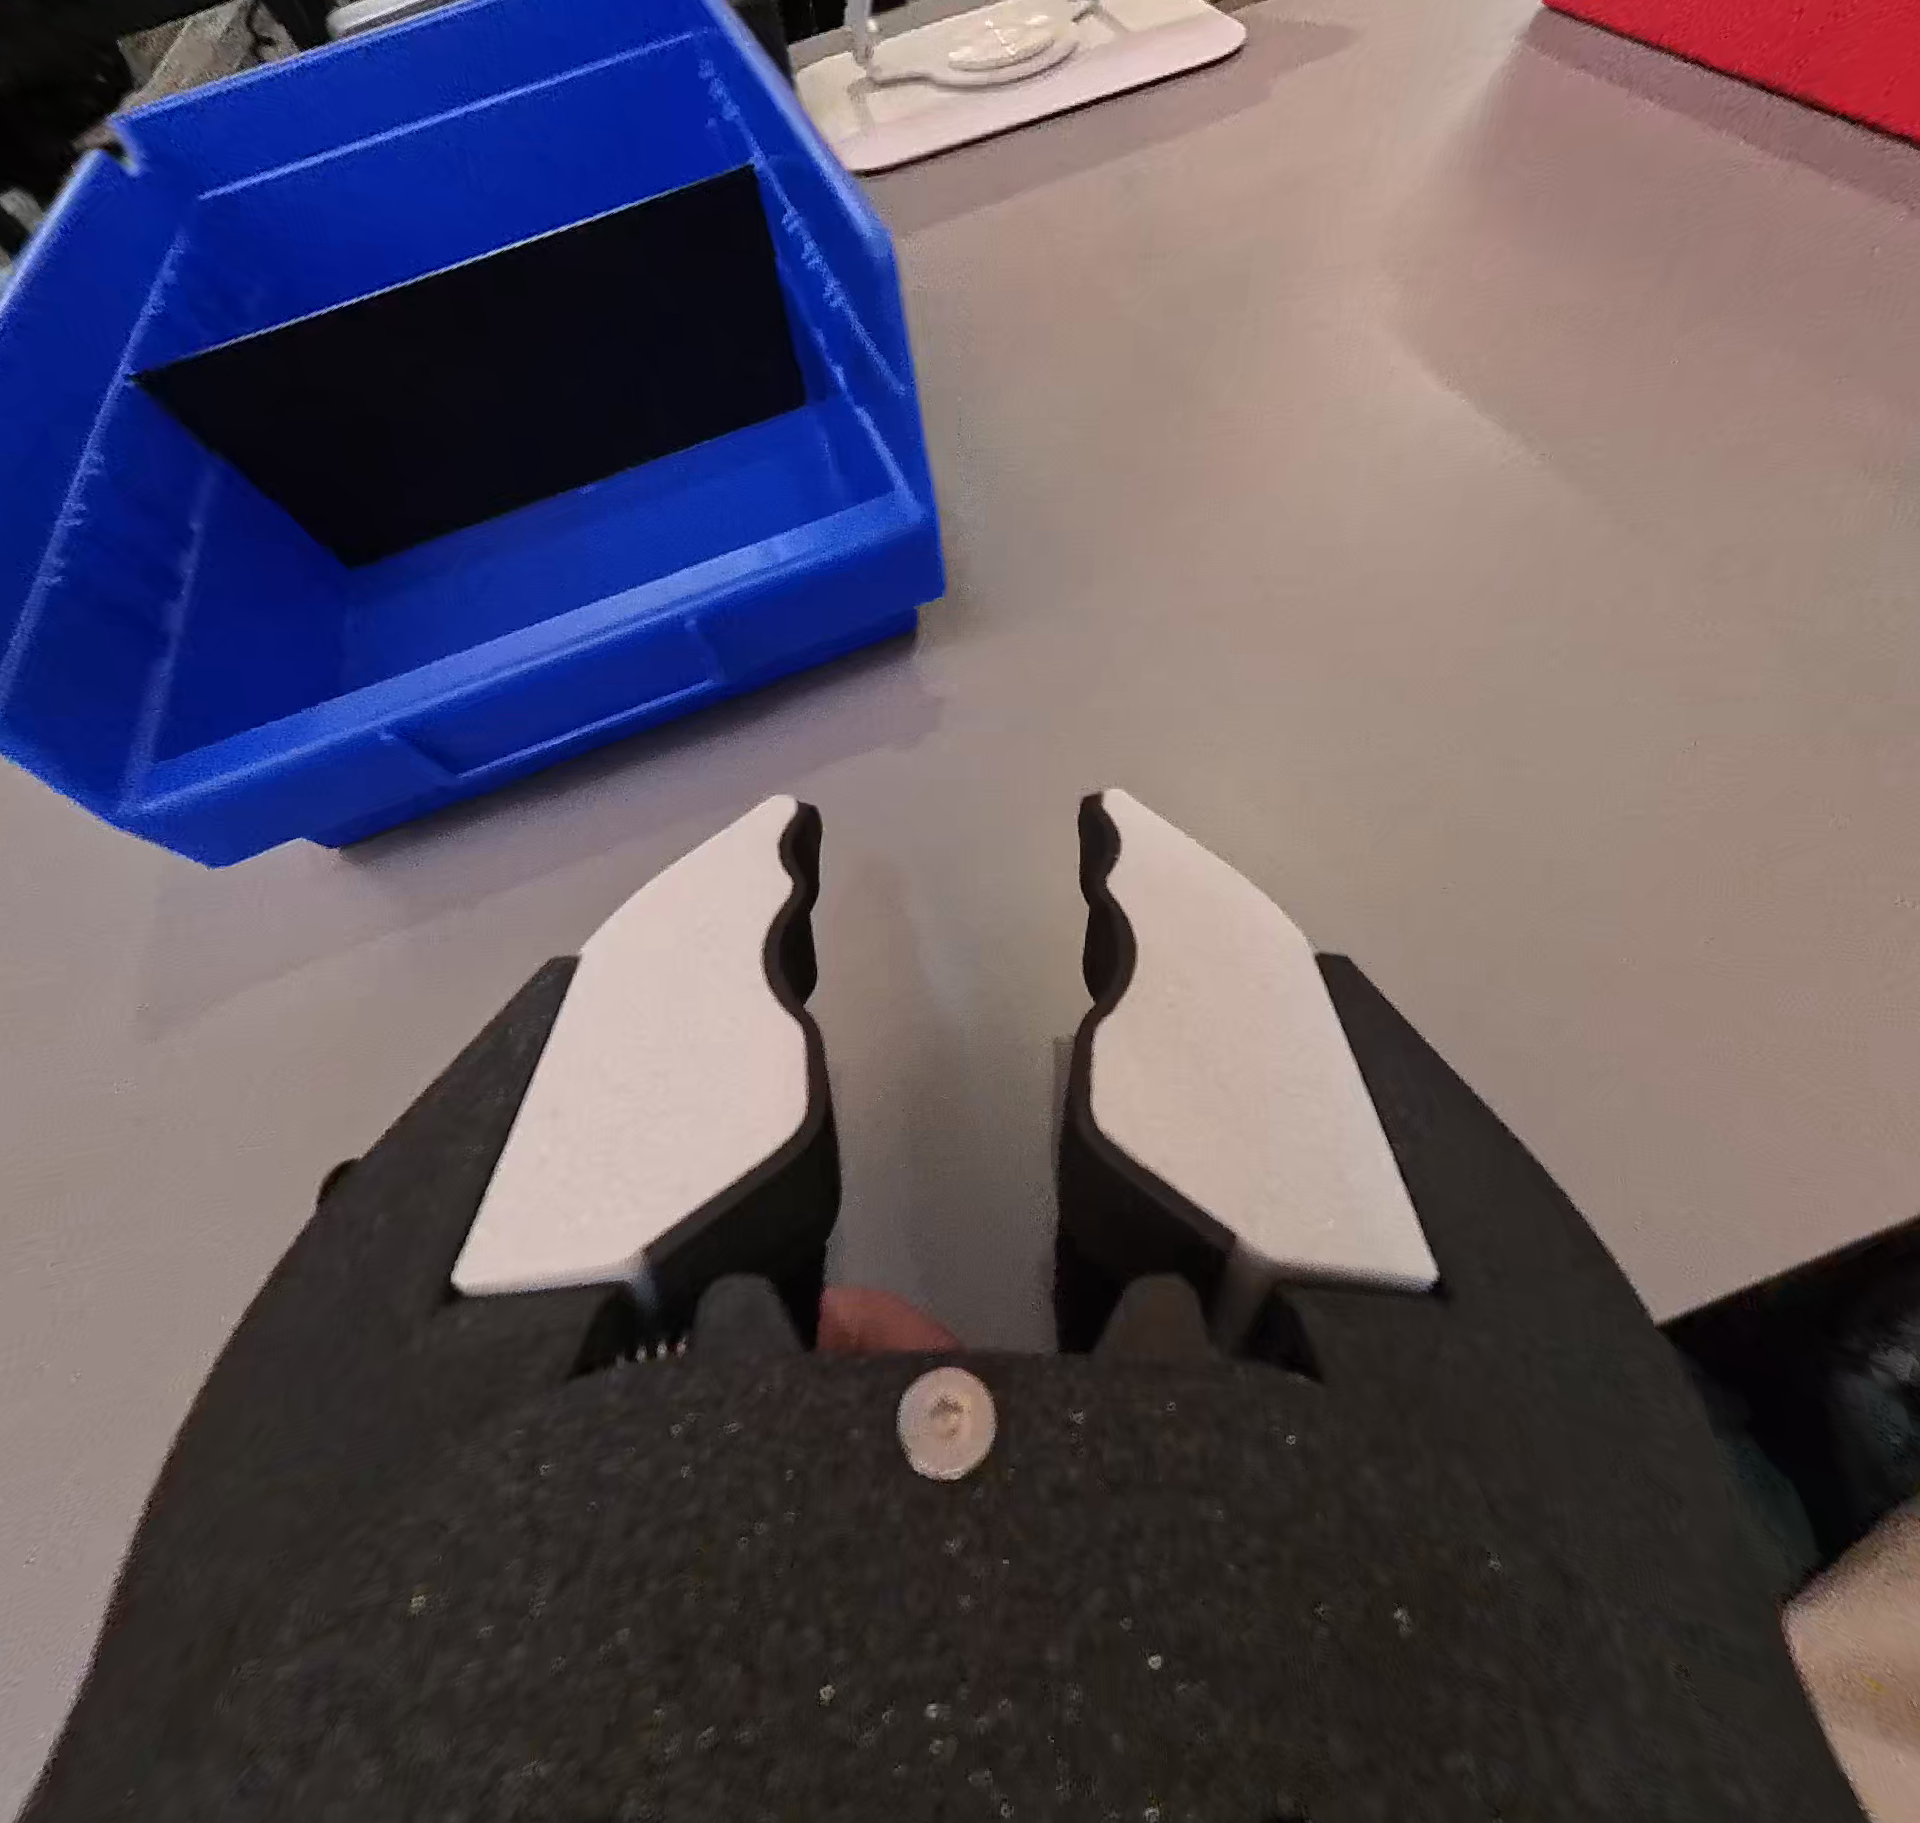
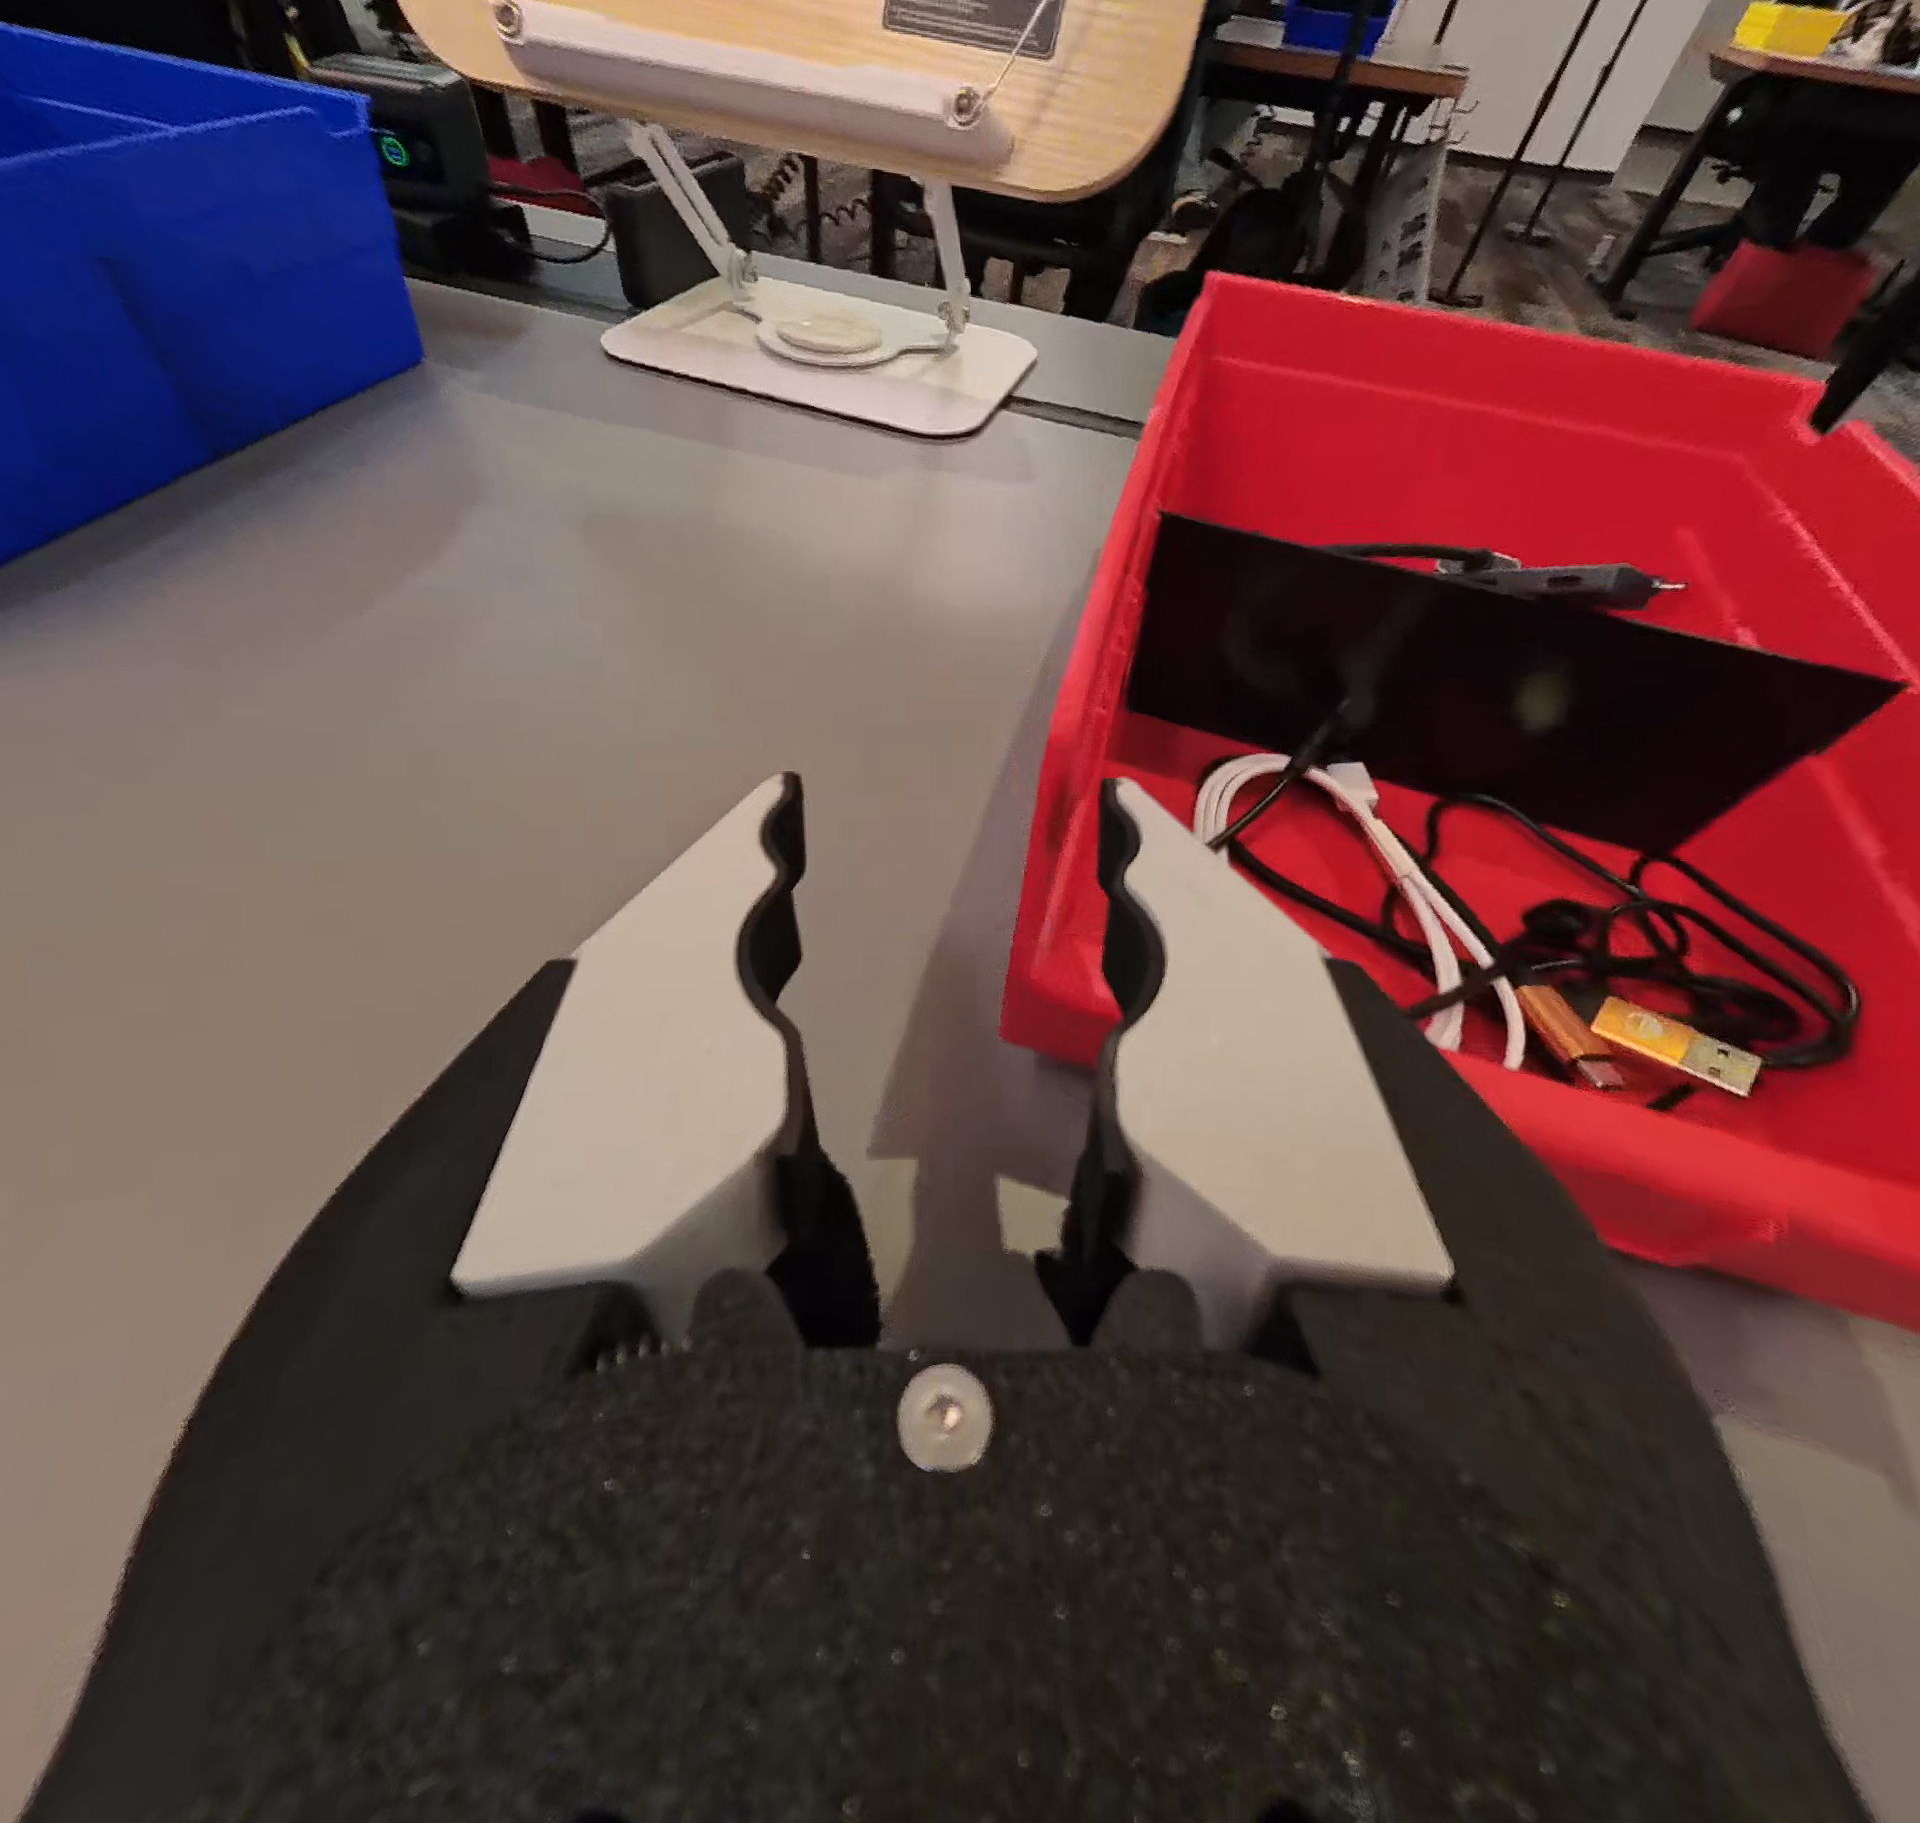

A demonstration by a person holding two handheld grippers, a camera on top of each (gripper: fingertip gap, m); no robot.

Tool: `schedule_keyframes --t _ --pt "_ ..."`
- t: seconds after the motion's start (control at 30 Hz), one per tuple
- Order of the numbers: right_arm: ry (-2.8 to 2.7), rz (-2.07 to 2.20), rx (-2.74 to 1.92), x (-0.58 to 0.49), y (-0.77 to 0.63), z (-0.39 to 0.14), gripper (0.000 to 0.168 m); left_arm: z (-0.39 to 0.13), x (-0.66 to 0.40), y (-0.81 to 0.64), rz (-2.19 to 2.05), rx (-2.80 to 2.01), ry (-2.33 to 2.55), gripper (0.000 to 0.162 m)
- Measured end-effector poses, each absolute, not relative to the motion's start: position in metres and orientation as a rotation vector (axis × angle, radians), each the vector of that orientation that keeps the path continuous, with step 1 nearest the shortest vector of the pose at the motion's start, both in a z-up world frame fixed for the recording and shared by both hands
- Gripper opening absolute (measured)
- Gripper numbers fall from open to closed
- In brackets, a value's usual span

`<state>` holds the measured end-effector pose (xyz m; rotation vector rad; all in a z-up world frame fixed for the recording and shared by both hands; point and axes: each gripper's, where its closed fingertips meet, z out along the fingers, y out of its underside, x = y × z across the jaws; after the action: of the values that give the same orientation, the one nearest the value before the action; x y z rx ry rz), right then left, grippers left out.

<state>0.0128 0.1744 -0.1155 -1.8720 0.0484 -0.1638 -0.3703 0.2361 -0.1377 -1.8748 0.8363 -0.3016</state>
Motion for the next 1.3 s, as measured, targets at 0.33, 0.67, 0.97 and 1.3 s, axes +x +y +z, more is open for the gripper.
schedule_keyframes --t 0.33,0.67,0.97,1.3 --pt "-0.106 0.110 -1.881 -0.069 0.160 -0.112 0.045 -0.133 -0.318 0.209 -0.484 -1.796 0.952 0.052" --pt "0.225 -0.580 -1.582 0.007 0.057 -0.046 0.045 -0.105 -0.182 0.148 -0.779 -1.576 1.120 0.060" --pt "0.622 -0.460 -1.911 0.069 0.047 -0.142 0.039 -0.139 -0.074 0.164 -0.678 -1.759 1.176 0.039" --pt "0.599 -0.414 -1.807 0.044 0.074 -0.114 0.002 -0.129 -0.110 0.187 -0.538 -1.706 1.058 0.006"
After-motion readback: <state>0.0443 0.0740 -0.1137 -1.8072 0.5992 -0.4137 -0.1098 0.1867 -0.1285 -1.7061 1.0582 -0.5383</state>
